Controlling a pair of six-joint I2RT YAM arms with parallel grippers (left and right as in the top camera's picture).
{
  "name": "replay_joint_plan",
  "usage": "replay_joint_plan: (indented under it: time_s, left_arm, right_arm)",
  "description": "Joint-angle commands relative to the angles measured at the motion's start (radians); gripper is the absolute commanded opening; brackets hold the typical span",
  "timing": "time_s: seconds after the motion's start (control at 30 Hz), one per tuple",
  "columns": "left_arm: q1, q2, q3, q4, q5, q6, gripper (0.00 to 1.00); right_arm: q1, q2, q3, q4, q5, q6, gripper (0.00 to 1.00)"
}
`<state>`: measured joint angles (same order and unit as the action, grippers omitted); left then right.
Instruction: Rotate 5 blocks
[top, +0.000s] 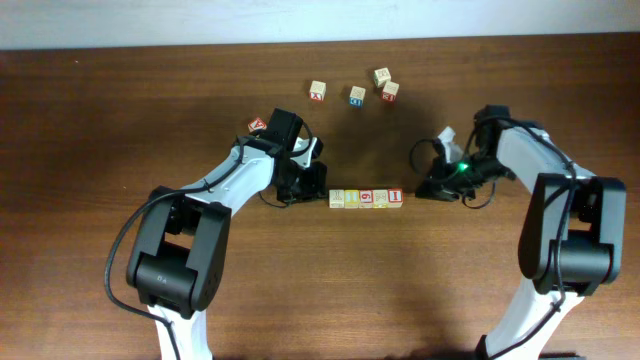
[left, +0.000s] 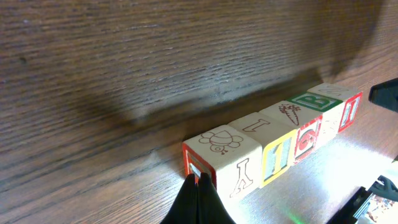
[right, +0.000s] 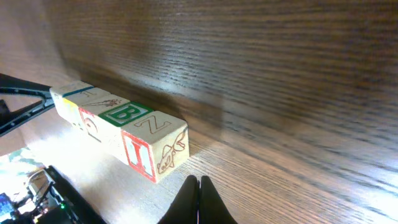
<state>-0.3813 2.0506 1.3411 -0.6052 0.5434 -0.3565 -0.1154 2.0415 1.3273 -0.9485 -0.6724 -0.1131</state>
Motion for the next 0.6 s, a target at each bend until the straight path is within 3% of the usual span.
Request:
replay_joint_plan:
  time_s: [0.0, 0.27, 0.57]
  left_arm:
    - [0.0, -0.003, 0.019, 0.006, 0.011, -0.01, 0.0]
    - [0.0, -0.003, 0.019, 0.01, 0.011, -0.017, 0.0]
    - [0.0, -0.003, 0.019, 0.01, 0.011, -0.017, 0.0]
  right_arm:
    - [0.003, 0.015, -0.051, 0.049, -0.059, -0.044, 0.04]
    - [0.043, 0.015, -0.114, 0.182, -0.114, -0.028, 0.04]
    - [0.051, 0.015, -0.114, 0.179, -0.171, -0.025, 0.04]
